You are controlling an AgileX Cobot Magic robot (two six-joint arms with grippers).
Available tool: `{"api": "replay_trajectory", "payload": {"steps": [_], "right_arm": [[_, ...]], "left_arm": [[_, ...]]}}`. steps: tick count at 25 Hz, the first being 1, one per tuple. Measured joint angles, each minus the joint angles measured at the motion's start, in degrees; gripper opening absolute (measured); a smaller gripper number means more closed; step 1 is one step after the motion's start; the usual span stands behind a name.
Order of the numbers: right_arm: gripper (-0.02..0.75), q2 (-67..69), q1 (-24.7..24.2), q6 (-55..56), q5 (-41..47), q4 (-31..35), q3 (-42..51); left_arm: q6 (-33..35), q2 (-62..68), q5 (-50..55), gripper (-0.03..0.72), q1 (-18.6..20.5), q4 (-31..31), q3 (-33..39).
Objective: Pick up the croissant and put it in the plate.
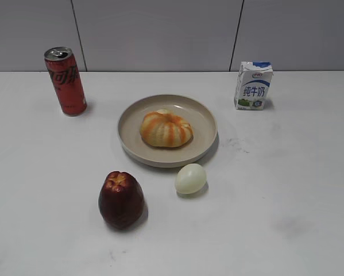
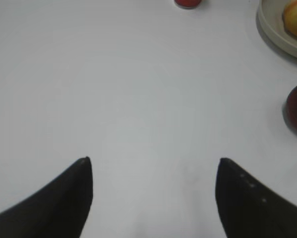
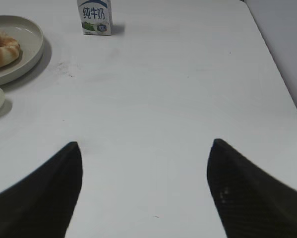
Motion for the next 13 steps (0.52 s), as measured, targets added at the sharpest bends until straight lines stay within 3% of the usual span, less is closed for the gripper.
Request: {"api": "replay_trajectory", "payload": {"steps": [6, 13], "right_arm": [[0.593, 0.0, 0.0, 0.0, 0.0, 0.0, 0.0], [0.593, 0.0, 0.0, 0.0, 0.0, 0.07, 0.0]], "left_arm": [[0.0, -9.87, -0.05, 0.466, 3.42, -0.05, 0.0], [0.0, -14.4, -0.05, 0.424, 3.71, -0.28, 0.04]]}}
